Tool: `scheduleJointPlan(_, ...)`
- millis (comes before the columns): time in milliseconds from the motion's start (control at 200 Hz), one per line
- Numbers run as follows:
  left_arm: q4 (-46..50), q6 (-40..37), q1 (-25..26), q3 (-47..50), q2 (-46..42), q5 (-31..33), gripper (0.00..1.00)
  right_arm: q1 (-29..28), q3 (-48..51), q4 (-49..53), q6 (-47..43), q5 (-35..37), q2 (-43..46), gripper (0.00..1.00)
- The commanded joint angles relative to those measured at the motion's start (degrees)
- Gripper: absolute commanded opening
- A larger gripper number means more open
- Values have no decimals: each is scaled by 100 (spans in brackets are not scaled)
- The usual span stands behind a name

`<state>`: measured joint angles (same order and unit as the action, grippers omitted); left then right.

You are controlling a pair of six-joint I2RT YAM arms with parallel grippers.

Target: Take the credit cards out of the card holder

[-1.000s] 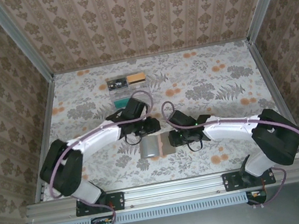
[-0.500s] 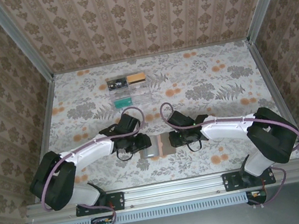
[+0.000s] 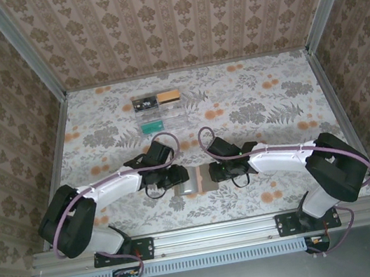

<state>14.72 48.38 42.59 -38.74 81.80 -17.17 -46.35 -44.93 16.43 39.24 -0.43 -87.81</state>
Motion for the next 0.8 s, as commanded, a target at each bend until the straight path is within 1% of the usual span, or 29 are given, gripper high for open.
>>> scheduleJointPlan(0, -306, -46, -29, 44, 133, -314, 41, 28, 10, 63, 65, 130, -43, 28)
scheduleJointPlan(215, -593, -195, 91, -92, 167, -567, 44, 23, 31, 59, 75, 126, -34, 29)
scheduleJointPlan(365, -731, -246, 158, -283, 408, -798, 47, 21, 53, 61, 75, 139, -4, 30)
scheduleJointPlan(475, -701, -362, 270, -558, 564, -927, 47, 21, 72, 72, 83, 181, 94, 31)
scheduleJointPlan(770, -751, -522, 406, -1064, 896, -1191, 46, 92, 240, 308, 177, 611, 774, 41)
scheduleJointPlan(795, -749, -532, 410, -1109, 958, -1219, 46, 111, 274, 331, 193, 659, 996, 42)
